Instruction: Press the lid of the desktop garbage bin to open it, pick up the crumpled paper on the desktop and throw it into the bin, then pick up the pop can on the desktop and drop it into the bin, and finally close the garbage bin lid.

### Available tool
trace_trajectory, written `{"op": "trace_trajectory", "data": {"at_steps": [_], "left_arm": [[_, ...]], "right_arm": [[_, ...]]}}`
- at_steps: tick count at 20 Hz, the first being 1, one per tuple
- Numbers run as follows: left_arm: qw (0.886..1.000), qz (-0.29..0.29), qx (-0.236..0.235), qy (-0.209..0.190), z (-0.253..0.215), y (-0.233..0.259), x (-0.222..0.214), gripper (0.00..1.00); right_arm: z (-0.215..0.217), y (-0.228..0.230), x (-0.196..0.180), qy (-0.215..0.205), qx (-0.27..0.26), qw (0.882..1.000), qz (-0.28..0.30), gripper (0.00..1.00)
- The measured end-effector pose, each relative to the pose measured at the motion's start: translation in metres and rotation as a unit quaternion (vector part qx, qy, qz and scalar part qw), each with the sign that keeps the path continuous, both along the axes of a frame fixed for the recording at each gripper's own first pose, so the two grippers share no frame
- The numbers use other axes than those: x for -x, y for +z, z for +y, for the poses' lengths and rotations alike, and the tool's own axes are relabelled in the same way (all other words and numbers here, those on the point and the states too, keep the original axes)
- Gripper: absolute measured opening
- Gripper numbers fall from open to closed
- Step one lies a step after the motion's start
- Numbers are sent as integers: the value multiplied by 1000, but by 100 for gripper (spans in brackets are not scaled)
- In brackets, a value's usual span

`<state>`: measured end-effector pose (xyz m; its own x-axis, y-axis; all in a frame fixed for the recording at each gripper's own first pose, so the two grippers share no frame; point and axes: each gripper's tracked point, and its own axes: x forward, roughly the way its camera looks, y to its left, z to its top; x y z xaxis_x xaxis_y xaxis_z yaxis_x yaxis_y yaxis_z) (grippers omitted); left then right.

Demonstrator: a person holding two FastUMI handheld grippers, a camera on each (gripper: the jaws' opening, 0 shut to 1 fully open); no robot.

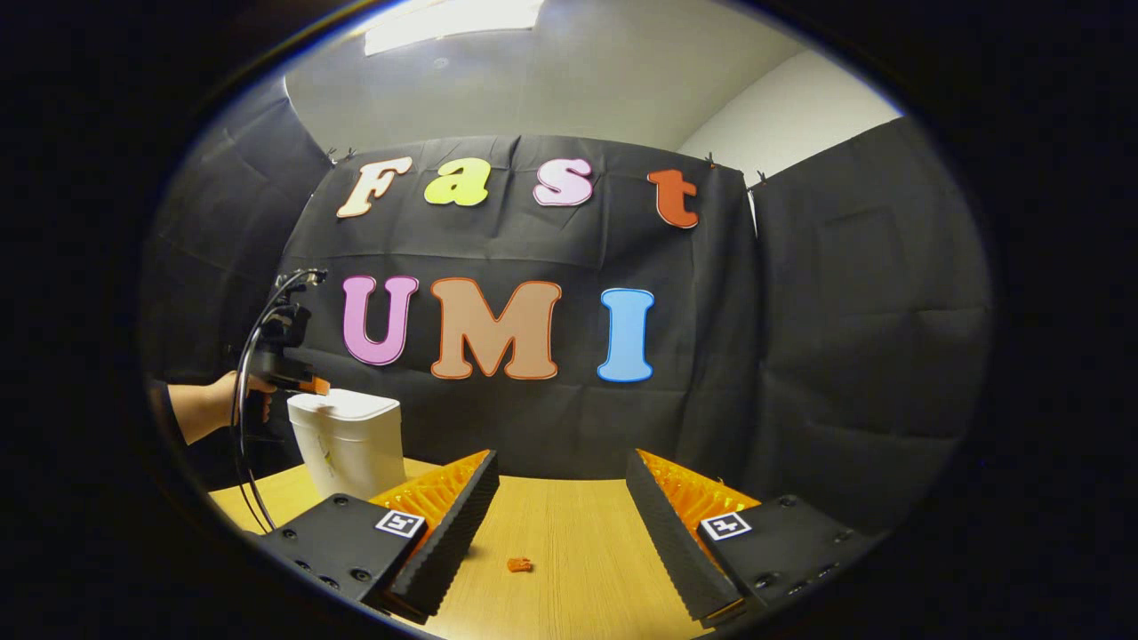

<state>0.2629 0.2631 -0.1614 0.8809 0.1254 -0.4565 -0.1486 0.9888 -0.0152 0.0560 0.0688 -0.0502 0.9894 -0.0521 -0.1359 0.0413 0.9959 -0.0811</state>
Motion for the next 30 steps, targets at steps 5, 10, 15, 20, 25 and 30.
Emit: {"op": "trace_trajectory", "data": {"at_steps": [5,10,15,20,25,30], "left_arm": [[1000,-2,19,9,5,-11,0,0],[996,-54,64,14,5,6,-2,0],[992,-129,0,5,-3,65,-6,0],[983,-178,-33,-22,-30,118,18,8],[972,-226,-51,-46,-70,158,81,58],[967,-243,-53,-57,-104,168,143,95]], "right_arm": [[11,2,-7,5,-1,1000,-2,96],[16,4,-11,14,-7,1000,-2,96],[19,7,-15,20,-20,1000,-3,96],[20,11,-16,32,-25,999,-13,96],[22,6,-24,48,-41,998,-7,96],[30,-19,-45,74,-49,996,20,96]]}}
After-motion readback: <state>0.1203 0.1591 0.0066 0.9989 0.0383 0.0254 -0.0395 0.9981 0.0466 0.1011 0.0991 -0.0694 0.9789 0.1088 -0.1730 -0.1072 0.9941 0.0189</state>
